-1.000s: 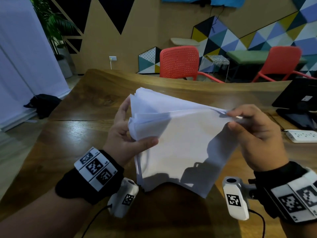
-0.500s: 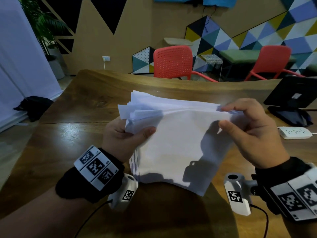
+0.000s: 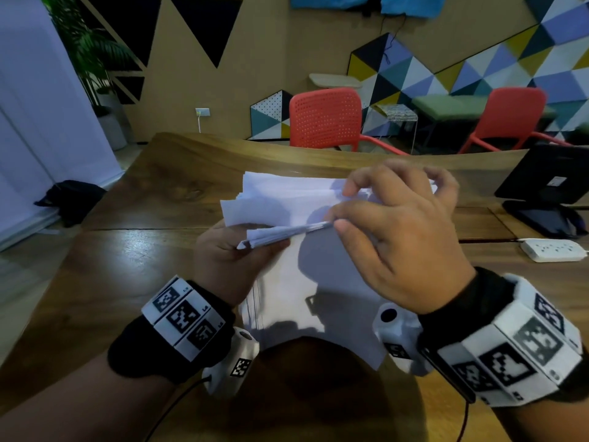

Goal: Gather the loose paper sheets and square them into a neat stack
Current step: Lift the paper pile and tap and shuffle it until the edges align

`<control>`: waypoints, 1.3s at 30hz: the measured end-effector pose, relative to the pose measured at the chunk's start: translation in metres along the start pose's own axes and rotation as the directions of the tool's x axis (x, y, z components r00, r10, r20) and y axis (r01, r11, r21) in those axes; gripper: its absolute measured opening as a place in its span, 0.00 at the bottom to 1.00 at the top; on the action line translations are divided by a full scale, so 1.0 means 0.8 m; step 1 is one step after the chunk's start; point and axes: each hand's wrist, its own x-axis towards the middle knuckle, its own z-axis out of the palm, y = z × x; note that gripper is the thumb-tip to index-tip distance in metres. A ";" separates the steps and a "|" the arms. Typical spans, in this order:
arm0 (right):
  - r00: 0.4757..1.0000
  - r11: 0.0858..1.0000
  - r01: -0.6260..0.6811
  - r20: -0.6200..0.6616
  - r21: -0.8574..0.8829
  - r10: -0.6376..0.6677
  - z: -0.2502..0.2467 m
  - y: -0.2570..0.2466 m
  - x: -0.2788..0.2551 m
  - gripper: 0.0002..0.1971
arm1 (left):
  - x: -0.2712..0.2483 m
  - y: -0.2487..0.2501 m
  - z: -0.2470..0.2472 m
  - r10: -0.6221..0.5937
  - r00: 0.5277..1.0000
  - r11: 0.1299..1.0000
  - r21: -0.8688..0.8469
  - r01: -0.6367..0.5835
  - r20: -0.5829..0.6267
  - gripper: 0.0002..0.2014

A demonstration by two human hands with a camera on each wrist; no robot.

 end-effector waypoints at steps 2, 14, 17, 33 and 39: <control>0.998 0.997 -0.060 -0.007 -0.043 0.060 -0.003 0.000 0.010 0.15 | -0.001 0.003 0.000 0.024 1.000 1.000 -0.003 -0.024 -0.007 0.14; 0.961 0.962 -0.237 0.114 -0.137 0.253 -0.023 0.029 0.031 0.07 | -0.005 0.003 0.000 0.087 0.996 0.995 -0.041 -0.086 0.025 0.11; 0.949 0.959 -0.240 0.173 -0.154 0.265 -0.024 0.043 0.031 0.12 | -0.005 -0.003 -0.003 0.050 0.998 0.995 -0.082 -0.048 0.024 0.11; 0.967 0.935 -0.241 -0.012 0.262 0.253 -0.007 0.114 0.003 0.08 | -0.001 -0.008 -0.011 0.001 1.000 0.974 -0.226 0.006 0.031 0.08; 0.985 0.964 -0.143 -0.058 0.225 0.160 -0.009 0.124 -0.001 0.14 | 0.001 -0.006 -0.010 0.023 0.998 0.978 -0.210 -0.011 0.056 0.10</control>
